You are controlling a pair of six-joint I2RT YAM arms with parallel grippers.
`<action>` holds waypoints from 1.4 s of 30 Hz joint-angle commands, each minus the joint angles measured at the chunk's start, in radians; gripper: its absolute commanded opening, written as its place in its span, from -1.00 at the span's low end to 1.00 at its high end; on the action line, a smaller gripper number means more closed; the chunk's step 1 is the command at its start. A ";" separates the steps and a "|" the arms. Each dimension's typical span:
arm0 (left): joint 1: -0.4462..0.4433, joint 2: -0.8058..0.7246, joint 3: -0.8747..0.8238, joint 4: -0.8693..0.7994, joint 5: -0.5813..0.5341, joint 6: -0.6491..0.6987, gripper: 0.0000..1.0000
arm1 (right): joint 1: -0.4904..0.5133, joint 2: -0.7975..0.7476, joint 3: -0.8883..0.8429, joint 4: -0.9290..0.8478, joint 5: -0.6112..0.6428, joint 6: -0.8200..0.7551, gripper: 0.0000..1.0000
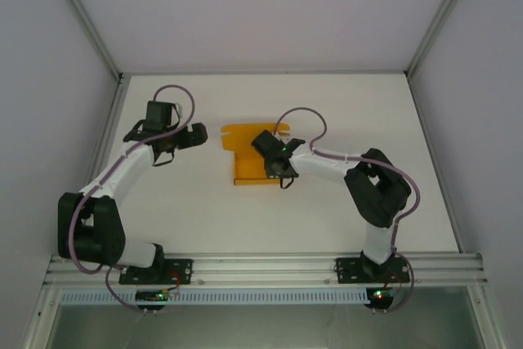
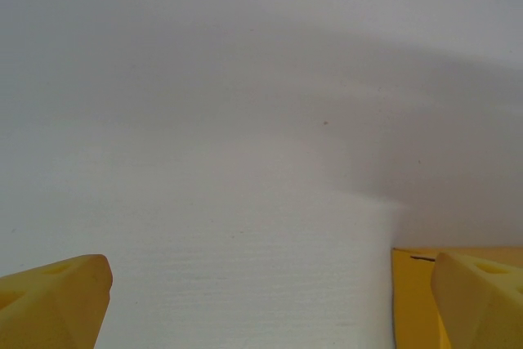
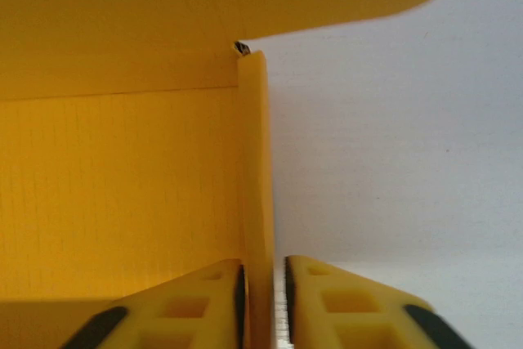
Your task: Assemble paper box
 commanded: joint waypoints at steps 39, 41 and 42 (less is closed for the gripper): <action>-0.199 0.478 0.593 -0.498 0.295 0.965 -0.13 | -0.377 0.097 0.478 -0.408 -0.667 -1.509 -0.24; -0.202 0.483 0.595 -0.505 0.295 0.973 -0.22 | -0.375 0.108 0.489 -0.413 -0.677 -1.512 -0.29; -0.204 0.484 0.596 -0.504 0.294 0.974 -0.24 | -0.374 0.112 0.490 -0.414 -0.677 -1.516 -0.30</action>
